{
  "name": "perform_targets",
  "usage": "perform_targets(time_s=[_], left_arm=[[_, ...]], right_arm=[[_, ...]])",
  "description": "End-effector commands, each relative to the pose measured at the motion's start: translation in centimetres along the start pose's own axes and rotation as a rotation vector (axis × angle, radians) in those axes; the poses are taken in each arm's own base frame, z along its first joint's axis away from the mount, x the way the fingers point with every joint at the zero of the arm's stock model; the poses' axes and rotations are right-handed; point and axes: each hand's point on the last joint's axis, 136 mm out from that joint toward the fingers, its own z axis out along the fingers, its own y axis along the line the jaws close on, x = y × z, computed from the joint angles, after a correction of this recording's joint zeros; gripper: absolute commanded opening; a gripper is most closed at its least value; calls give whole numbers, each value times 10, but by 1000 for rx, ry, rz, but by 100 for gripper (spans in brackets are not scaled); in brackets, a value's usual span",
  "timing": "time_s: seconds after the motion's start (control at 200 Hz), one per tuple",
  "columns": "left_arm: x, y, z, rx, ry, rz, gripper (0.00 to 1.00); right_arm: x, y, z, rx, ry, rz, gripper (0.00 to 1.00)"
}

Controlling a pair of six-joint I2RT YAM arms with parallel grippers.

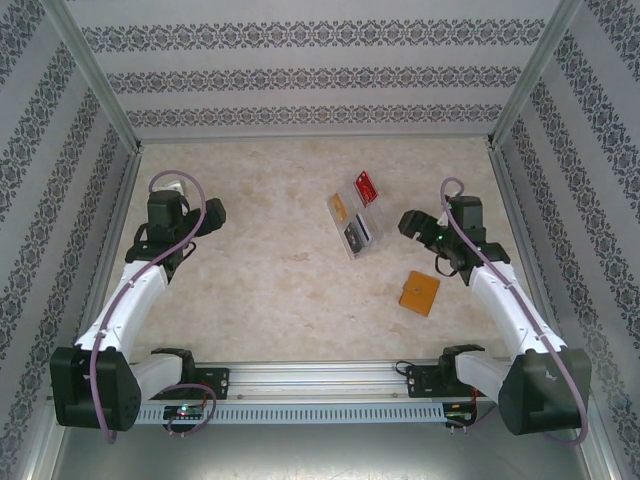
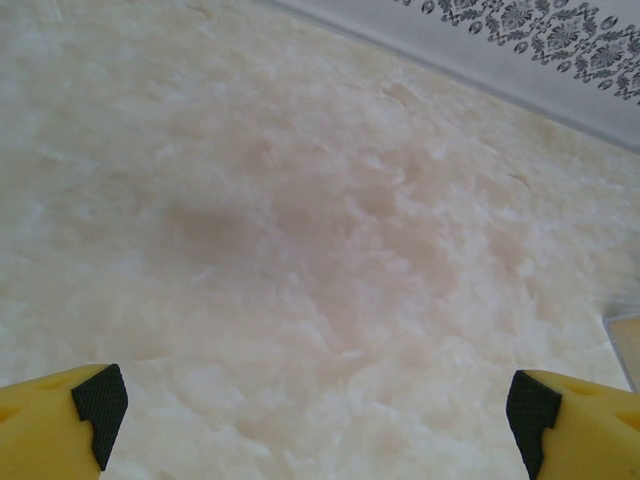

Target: Take the credit cards out of the card holder

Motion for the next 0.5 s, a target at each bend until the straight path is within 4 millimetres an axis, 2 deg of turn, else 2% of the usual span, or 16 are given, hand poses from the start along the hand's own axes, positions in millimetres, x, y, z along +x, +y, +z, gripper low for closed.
perform_targets(time_s=[0.0, 0.16, 0.495], left_arm=[[8, -2, -4, 32, 40, -27, 99], [14, -19, 3, 128, 87, -2, 100], [23, -21, 13, 139, 141, -27, 100]], right_arm=[[43, 22, 15, -92, 171, 96, 86], [52, 37, 41, -116, 217, 110, 77], [30, 54, 76, -135, 208, 102, 73]])
